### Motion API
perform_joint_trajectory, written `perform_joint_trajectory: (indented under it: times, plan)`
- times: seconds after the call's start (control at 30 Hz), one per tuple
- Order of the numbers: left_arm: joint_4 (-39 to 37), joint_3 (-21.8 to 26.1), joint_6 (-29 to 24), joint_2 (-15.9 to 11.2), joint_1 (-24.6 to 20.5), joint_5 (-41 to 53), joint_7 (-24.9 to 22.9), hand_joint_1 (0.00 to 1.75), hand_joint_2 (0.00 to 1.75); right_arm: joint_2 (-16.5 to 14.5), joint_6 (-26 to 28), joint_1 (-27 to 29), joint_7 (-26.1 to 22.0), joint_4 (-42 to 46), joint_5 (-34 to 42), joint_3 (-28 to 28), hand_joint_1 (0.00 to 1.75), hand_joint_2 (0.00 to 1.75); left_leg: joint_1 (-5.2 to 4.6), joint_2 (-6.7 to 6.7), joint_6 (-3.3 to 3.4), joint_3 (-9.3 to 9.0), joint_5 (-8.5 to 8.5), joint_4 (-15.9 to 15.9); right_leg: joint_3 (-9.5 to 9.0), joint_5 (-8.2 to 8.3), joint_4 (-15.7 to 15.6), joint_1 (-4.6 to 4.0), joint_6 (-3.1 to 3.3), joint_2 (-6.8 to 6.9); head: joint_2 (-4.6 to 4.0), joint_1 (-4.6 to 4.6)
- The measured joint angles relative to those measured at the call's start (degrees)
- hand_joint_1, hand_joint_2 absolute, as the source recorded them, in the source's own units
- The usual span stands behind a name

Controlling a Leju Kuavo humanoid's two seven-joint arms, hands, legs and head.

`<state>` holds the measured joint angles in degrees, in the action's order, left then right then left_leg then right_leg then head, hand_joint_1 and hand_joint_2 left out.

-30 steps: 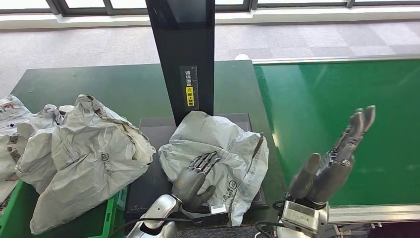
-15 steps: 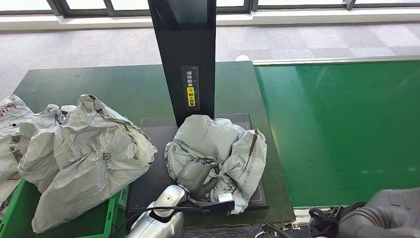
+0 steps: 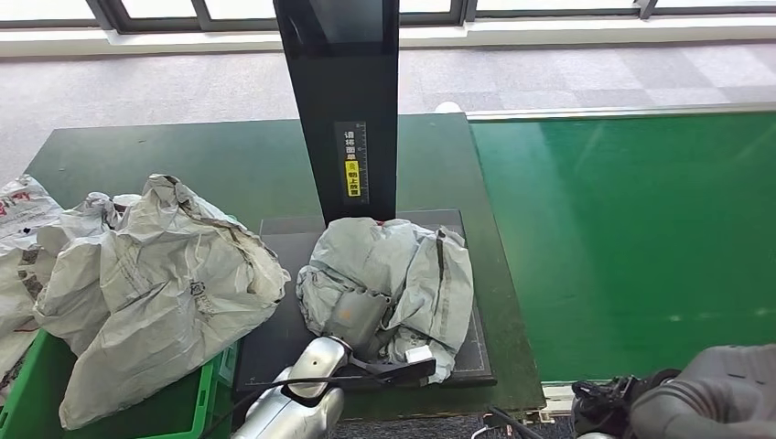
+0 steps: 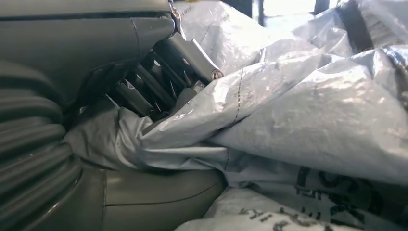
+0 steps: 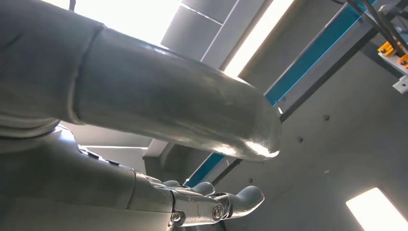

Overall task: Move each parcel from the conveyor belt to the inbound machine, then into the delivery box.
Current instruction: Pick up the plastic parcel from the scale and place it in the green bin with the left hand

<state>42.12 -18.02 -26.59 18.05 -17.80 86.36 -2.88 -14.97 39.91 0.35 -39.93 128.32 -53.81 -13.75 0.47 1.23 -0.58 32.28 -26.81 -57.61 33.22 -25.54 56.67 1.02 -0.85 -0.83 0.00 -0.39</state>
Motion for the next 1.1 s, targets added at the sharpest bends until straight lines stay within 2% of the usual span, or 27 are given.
perform_joint_trajectory:
  times: [0.1, 0.27, 0.33, 0.4, 0.43, 0.57, 0.67, 0.73, 0.87, 1.0, 1.1]
  plan:
    - [0.5, 0.23, -5.76, -0.02, 0.03, 0.28, -2.62, 1.75, 1.75, -0.02, 0.0, -0.1, 0.0, -0.02, 0.1, 0.02, 0.0, 0.0, 0.0, 0.01, -0.01, 0.04, 0.02, 0.0, 0.04, 0.01, 0.03, -0.01, 0.0, 0.0, 0.0, 0.0]
    - [1.79, 0.43, -8.74, -0.11, 0.34, 0.32, -3.15, 1.75, 1.75, -0.02, 0.0, -0.1, 0.0, -0.02, 0.29, 0.02, 0.0, 0.0, 0.01, 0.02, -0.02, 0.07, 0.06, 0.0, 0.07, 0.02, 0.06, -0.01, 0.01, 0.0, 0.0, 0.01]
    - [14.9, 0.55, -11.8, -1.13, 2.94, 0.35, -2.11, 1.75, 1.75, -0.03, 0.0, -0.17, 0.0, -0.05, 1.38, 0.28, 0.0, 0.0, 0.02, 0.04, -0.04, 0.13, 0.07, 0.0, 0.14, 0.01, 0.09, -0.01, 0.02, 0.0, 0.0, 0.01]
    - [33.24, 0.56, -13.53, -2.21, 6.38, 0.38, 1.62, 1.75, 1.75, -0.04, 0.0, -0.35, 0.0, -0.11, 2.71, 0.65, 0.0, 0.0, 0.02, 0.06, -0.06, 0.21, 0.05, 0.0, 0.24, -0.01, 0.1, -0.01, 0.03, -0.01, 0.0, 0.01]
    - [39.36, 0.56, -13.55, -2.34, 7.4, 0.39, 4.01, 1.75, 1.75, -0.05, 0.0, -0.47, 0.0, -0.15, 3.09, 0.79, 0.0, 0.0, 0.02, 0.07, -0.07, 0.24, 0.04, 0.0, 0.28, -0.02, 0.1, -0.01, 0.04, -0.01, 0.0, 0.01]
    - [52.32, 0.93, -13.56, -2.25, 9.17, 0.04, 12.47, 1.75, 1.75, -0.18, 0.0, -1.1, 0.0, -0.55, 3.72, 1.85, 0.0, 0.0, 0.01, 0.06, -0.04, 0.28, -0.01, 0.0, 0.3, -0.05, 0.09, 0.0, 0.03, 0.0, 0.0, 0.02]
    - [56.94, 2.76, -13.56, -2.09, 10.05, -1.34, 19.2, 1.75, 1.75, -0.3, -0.02, -1.3, 0.0, -1.18, 4.03, 2.84, 0.0, 0.0, 0.02, 0.06, -0.03, 0.26, -0.01, 0.01, 0.3, -0.05, 0.09, 0.0, 0.03, 0.02, 0.0, 0.02]
    - [59.23, 3.94, -13.55, -2.06, 10.53, -2.64, 21.58, 1.75, 1.75, -0.36, -0.02, -1.33, 0.0, -1.43, 4.14, 3.44, 0.0, 0.0, 0.02, 0.04, -0.03, 0.25, -0.01, 0.01, 0.3, -0.04, 0.09, 0.0, 0.04, 0.02, 0.0, 0.02]
    - [63.31, 5.47, -13.54, -2.06, 11.29, -8.96, 26.38, 1.75, 1.75, -0.38, -0.04, -1.33, 0.0, -1.69, 4.43, 3.84, 0.0, 1.75, 0.02, 0.04, -0.04, 0.25, 0.0, 0.01, 0.28, -0.03, 0.1, -0.01, 0.05, 0.01, 0.0, 0.02]
    - [68.41, 9.14, -13.54, -2.04, 12.61, -26.39, 37.75, 1.75, 1.75, -0.43, -0.06, -1.39, 0.01, -2.16, 4.63, 4.46, 0.0, 1.75, 0.03, 0.04, -0.05, 0.24, 0.0, 0.01, 0.29, -0.04, 0.11, -0.02, 0.06, 0.0, 0.0, 0.02]
    - [71.31, 13.1, -13.54, -1.94, 13.66, -33.89, 41.6, 1.75, 1.75, -0.49, -0.07, -1.46, 0.02, -2.53, 4.76, 4.75, 0.0, 1.75, 0.04, 0.07, -0.05, 0.25, 0.0, 0.01, 0.3, -0.06, 0.11, -0.03, 0.06, 0.02, 0.0, 0.02]
